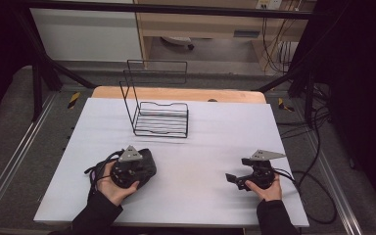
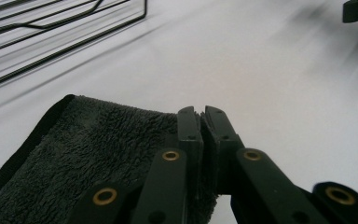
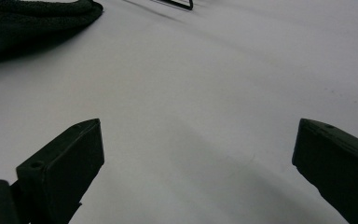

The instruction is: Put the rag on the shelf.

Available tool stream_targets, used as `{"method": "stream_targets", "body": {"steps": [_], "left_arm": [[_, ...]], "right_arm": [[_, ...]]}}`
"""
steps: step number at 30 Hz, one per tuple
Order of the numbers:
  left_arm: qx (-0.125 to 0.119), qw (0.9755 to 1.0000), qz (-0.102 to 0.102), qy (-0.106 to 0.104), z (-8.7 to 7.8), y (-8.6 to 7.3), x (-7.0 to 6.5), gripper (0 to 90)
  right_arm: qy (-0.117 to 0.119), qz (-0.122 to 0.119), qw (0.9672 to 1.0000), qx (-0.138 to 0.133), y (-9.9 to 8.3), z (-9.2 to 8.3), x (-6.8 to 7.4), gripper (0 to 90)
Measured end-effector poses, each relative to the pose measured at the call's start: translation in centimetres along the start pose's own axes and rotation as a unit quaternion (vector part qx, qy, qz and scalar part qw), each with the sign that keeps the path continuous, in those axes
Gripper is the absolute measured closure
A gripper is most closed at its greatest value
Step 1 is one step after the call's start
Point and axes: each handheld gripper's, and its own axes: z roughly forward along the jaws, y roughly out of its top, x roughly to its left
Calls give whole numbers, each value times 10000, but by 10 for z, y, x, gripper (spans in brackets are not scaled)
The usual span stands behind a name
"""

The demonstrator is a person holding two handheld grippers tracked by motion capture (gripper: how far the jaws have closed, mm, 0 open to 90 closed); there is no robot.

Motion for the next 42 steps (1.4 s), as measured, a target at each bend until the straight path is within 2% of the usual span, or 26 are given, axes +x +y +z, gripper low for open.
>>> {"method": "stream_targets", "body": {"steps": [6,13,21,27,30,32,35,39,42], "left_arm": [[6,9999,77,-139,16,13,-15,853],[73,9997,47,-220,36,25,-24,852],[255,9990,-131,-331,67,19,-25,847],[421,9984,64,-362,79,12,-26,800],[383,9981,166,-462,77,13,-27,692],[417,9978,328,-406,71,14,-26,587],[292,9981,387,-388,56,16,-20,500],[109,9987,404,-282,31,16,-4,380],[45,9990,429,-103,12,12,13,306]], "right_arm": [[-2,-5,10000,7,0,0,0,27],[-3,-30,10000,22,0,0,0,27],[0,-42,10000,26,0,0,0,28],[-7,-41,10000,25,0,1,0,29],[-8,-53,10000,19,-1,1,1,29],[-6,-30,10000,14,-1,1,1,31],[-4,-12,10000,-19,0,1,3,36],[-6,-15,10000,-43,4,3,9,50],[-27,8,10000,-46,7,7,16,64]]}}
